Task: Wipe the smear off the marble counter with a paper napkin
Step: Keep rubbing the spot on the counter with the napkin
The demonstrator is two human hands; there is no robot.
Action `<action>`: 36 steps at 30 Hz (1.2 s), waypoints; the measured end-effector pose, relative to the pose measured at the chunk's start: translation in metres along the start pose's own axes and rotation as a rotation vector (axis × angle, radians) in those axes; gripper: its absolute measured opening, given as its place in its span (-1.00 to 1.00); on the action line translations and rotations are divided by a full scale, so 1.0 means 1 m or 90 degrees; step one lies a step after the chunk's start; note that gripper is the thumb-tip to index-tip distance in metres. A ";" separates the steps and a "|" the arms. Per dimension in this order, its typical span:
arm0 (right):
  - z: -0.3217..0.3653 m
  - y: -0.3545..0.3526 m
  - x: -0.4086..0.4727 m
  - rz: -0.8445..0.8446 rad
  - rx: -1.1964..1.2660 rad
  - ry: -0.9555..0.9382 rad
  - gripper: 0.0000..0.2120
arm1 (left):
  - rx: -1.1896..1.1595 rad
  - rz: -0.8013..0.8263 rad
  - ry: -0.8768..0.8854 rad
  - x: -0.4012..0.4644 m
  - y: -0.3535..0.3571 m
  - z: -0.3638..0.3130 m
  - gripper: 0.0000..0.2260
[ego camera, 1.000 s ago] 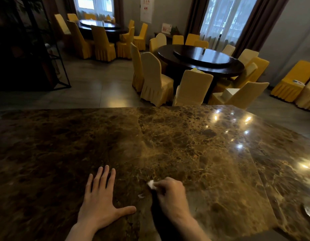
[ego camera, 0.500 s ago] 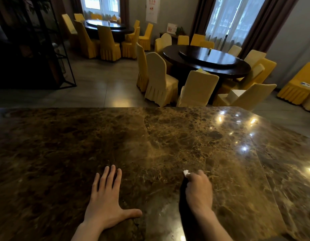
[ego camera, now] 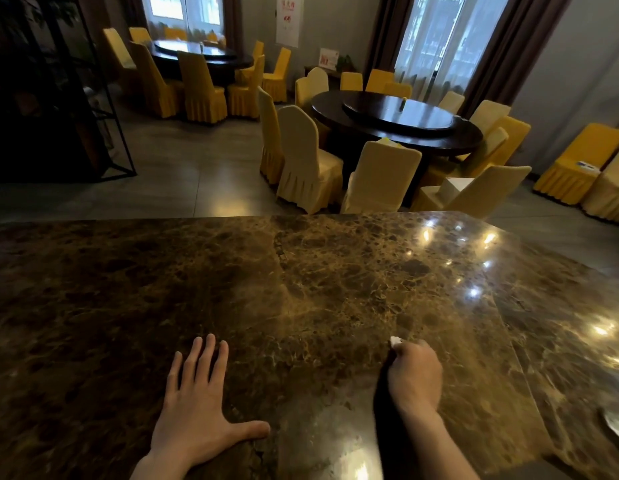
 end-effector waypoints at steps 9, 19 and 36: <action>0.129 0.048 -0.066 0.200 0.135 -0.437 -0.83 | 0.021 0.021 0.003 0.001 -0.003 0.000 0.41; 0.053 0.021 -0.028 0.005 0.039 -0.129 -0.88 | 0.014 0.000 0.004 0.001 0.000 -0.001 0.39; 0.091 0.035 -0.050 0.043 0.068 -0.216 -0.85 | -0.019 -0.035 0.008 0.001 0.002 0.002 0.37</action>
Point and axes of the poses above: each hand's wrist, its own x-axis towards the middle knuckle, its own y-axis out of the palm, z = x × y, the point moved 5 cm from there along x, towards the middle knuckle, and after that the axes turned 14 degrees about -y, right-handed, at the moved point
